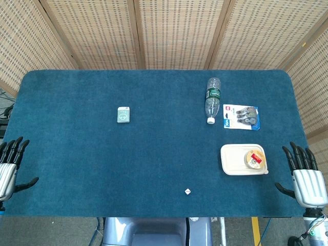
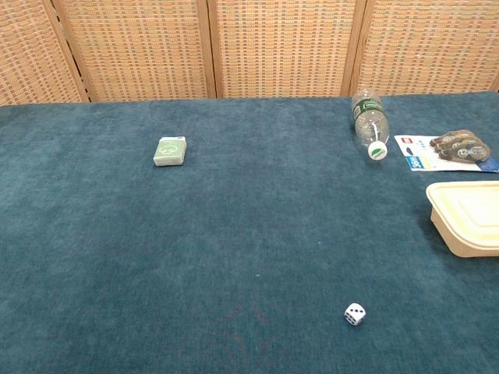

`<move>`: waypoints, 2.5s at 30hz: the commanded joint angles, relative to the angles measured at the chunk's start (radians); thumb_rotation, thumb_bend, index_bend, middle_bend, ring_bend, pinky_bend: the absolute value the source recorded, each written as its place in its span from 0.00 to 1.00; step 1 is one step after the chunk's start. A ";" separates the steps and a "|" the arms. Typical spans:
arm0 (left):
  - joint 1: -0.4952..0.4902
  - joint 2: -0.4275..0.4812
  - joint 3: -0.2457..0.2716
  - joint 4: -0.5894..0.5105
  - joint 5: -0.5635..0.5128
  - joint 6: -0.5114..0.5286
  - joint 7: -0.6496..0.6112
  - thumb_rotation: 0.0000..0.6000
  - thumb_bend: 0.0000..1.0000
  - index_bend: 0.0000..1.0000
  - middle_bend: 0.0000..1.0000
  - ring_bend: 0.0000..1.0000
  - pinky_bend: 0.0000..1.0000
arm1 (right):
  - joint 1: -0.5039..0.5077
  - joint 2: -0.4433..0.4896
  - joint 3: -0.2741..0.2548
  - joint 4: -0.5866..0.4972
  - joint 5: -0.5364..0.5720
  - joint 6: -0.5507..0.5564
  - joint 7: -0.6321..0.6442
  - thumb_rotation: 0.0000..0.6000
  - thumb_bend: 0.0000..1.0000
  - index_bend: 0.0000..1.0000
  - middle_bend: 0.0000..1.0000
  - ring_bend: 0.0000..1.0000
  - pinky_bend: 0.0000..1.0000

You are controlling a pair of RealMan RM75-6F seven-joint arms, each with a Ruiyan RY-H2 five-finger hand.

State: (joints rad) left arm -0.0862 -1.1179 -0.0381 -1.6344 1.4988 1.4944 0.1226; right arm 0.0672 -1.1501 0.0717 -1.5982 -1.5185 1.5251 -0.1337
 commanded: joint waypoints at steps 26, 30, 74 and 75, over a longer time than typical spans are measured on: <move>-0.008 -0.018 -0.029 -0.003 -0.054 -0.011 0.038 1.00 0.00 0.00 0.00 0.00 0.00 | 0.464 0.008 -0.042 -0.110 -0.378 -0.470 0.146 1.00 0.19 0.35 0.00 0.00 0.00; -0.012 -0.016 -0.030 -0.002 -0.059 -0.020 0.034 1.00 0.00 0.00 0.00 0.00 0.00 | 0.511 -0.053 -0.033 -0.085 -0.368 -0.528 0.145 1.00 0.26 0.37 0.00 0.00 0.00; -0.025 0.001 -0.038 -0.011 -0.098 -0.048 0.016 1.00 0.00 0.00 0.00 0.00 0.00 | 0.563 -0.378 -0.120 0.100 -0.139 -0.648 -0.080 1.00 0.35 0.39 0.00 0.00 0.00; -0.025 0.001 -0.038 -0.012 -0.098 -0.048 0.016 1.00 0.00 0.00 0.00 0.00 0.00 | 0.563 -0.378 -0.121 0.102 -0.138 -0.648 -0.080 1.00 0.35 0.39 0.00 0.00 0.00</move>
State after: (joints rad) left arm -0.1116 -1.1166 -0.0765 -1.6461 1.4007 1.4466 0.1387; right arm 0.6302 -1.5282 -0.0488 -1.4968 -1.6566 0.8768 -0.2133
